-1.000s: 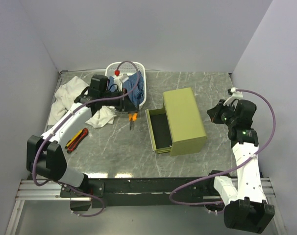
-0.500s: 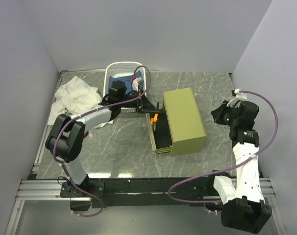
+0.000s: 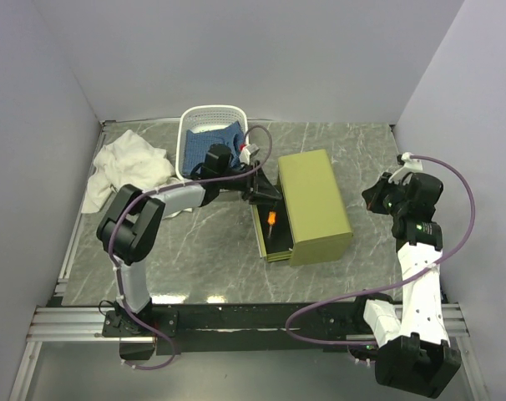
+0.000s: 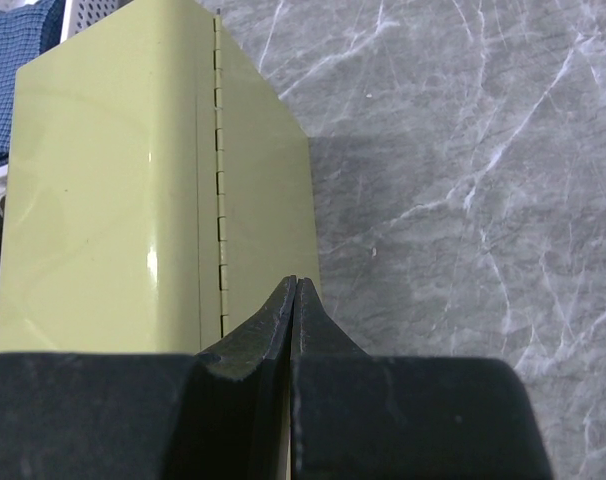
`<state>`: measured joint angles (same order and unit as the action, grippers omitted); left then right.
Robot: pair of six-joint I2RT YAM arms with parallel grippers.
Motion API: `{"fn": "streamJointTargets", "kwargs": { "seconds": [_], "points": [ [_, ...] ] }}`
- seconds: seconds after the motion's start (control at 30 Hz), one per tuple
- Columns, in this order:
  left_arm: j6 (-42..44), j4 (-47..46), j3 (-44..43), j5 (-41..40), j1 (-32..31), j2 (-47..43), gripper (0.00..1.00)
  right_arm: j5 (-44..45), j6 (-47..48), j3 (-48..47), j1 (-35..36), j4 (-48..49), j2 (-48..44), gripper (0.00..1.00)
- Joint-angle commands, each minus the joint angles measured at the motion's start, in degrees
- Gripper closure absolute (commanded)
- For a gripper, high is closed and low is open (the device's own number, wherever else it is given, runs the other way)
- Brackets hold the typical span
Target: Sort the tools into containers
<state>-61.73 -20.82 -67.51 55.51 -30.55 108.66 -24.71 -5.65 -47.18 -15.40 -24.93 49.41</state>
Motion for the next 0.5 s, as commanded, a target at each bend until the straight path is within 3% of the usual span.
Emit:
{"fn": "streamJointTargets", "kwargs": {
  "seconds": [0.0, 0.13, 0.27, 0.37, 0.47],
  "points": [
    [9.67, 7.7, -5.08, -1.71, -1.09, -2.92, 0.46, 0.45, 0.73, -1.43, -0.6, 1.2, -0.28, 1.0],
    [16.72, 17.46, -7.29, -5.23, -0.13, -8.53, 0.44, -0.07, 0.38, -1.25, -0.77, 1.2, -0.45, 1.0],
    [23.57, 25.55, -6.67, -7.69, 5.29, -15.04, 0.43, -0.51, 0.11, -1.86, -0.77, 1.55, 0.07, 1.0],
    [34.45, 35.38, -7.64, -10.41, 12.05, -19.97, 0.38, -0.69, 0.03, -2.48, -0.77, 1.72, 0.34, 1.0],
    [53.92, 50.66, -9.39, -15.51, 18.91, -22.61, 0.36, -1.13, -0.24, -3.18, -0.77, 1.72, 0.86, 1.0]
  ]
}}
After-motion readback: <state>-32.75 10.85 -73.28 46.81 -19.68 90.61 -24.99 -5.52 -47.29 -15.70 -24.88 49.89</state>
